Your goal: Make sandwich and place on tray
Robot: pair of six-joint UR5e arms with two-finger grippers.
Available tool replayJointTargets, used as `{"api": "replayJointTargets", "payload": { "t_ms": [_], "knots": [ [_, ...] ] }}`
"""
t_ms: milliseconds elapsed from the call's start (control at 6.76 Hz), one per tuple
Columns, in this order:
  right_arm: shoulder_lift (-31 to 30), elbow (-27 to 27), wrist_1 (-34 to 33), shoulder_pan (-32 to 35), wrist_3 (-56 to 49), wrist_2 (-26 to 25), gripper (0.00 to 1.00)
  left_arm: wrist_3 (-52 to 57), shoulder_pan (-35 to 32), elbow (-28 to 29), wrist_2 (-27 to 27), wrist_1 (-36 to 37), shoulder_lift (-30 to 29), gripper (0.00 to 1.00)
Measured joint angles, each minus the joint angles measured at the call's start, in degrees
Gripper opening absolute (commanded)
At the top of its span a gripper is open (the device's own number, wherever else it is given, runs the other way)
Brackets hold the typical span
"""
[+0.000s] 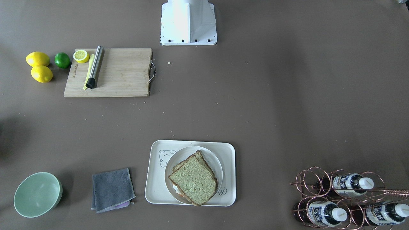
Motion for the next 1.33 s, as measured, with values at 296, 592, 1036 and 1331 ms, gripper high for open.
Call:
{"api": "replayJointTargets", "payload": {
  "t_ms": [296, 592, 1036, 1331],
  "knots": [
    [-0.53, 0.10, -0.02, 0.00, -0.02, 0.21, 1.00, 0.00, 0.00, -0.24, -0.21, -0.06, 0.18, 0.99],
    [-0.87, -0.09, -0.02, 0.01, -0.20, 0.22, 1.00, 0.00, 0.00, -0.36, -0.33, -0.43, 0.48, 0.99],
    [-1.81, -0.01, 0.06, 0.08, -0.30, 0.04, 1.00, 0.00, 0.00, -0.26, -0.41, -1.40, 0.97, 0.99],
    [-2.20, 0.22, 0.09, 0.09, -0.21, 0.12, 1.00, 0.00, -0.04, -0.26, -0.35, -1.47, 1.02, 0.99]
  ]
}}
